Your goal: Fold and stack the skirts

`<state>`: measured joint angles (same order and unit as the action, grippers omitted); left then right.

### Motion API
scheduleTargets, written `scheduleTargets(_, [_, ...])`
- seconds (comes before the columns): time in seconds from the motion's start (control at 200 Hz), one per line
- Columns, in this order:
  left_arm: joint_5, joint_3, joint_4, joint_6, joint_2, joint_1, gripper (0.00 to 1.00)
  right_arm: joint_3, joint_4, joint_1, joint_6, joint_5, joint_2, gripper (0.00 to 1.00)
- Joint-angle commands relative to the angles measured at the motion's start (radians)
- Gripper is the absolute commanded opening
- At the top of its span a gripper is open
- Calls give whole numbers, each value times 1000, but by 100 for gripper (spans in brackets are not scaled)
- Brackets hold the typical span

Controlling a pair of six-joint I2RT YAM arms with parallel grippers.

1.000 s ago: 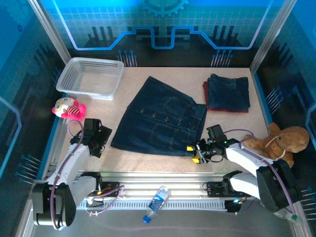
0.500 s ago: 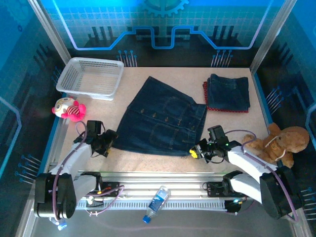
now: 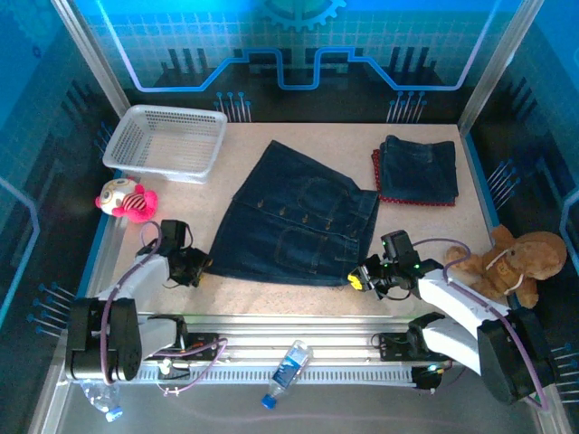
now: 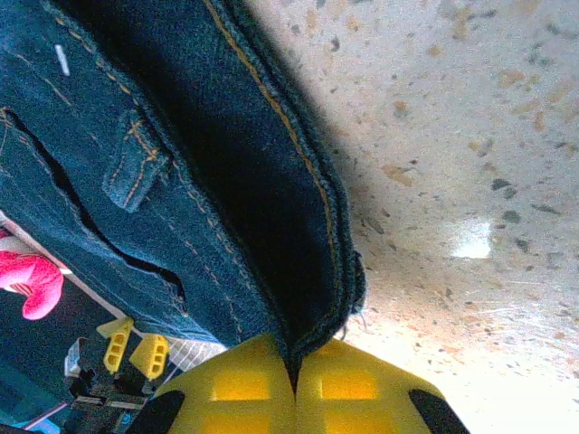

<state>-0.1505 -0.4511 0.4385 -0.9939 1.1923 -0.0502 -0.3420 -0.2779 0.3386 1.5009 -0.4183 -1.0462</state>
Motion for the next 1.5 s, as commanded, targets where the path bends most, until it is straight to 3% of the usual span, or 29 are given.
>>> scheduleTargets(0.0, [-151,7,-360,44,128,24,36,17,-17,10,18,24,13,0])
scheduleTargets(0.115, [-123,-52,-291,71,140,59,9,17,-17,12,19,27,15,0])
scheduleTargets(0.26, [-22,-74,-149,78,68,70,0,19,-32,11,24,40,36,0])
scheduleTargets(0.64, [326,-121,309,37,-340,66,0,-37,-63,20,13,142,160,0])
scheduleTargets(0.795, [371,-227,377,41,-469,66,0,-130,-69,26,-68,200,169,0])
scheduleTargets(1.08, [276,-535,153,234,-195,75,0,-295,0,-51,-171,266,56,0])
scheduleTargets(1.295, [234,-717,-100,318,143,79,0,-403,141,-178,-217,283,-158,0])
scheduleTargets(1.495, [179,-935,-131,388,417,84,0,-517,194,-249,-257,194,-383,0])
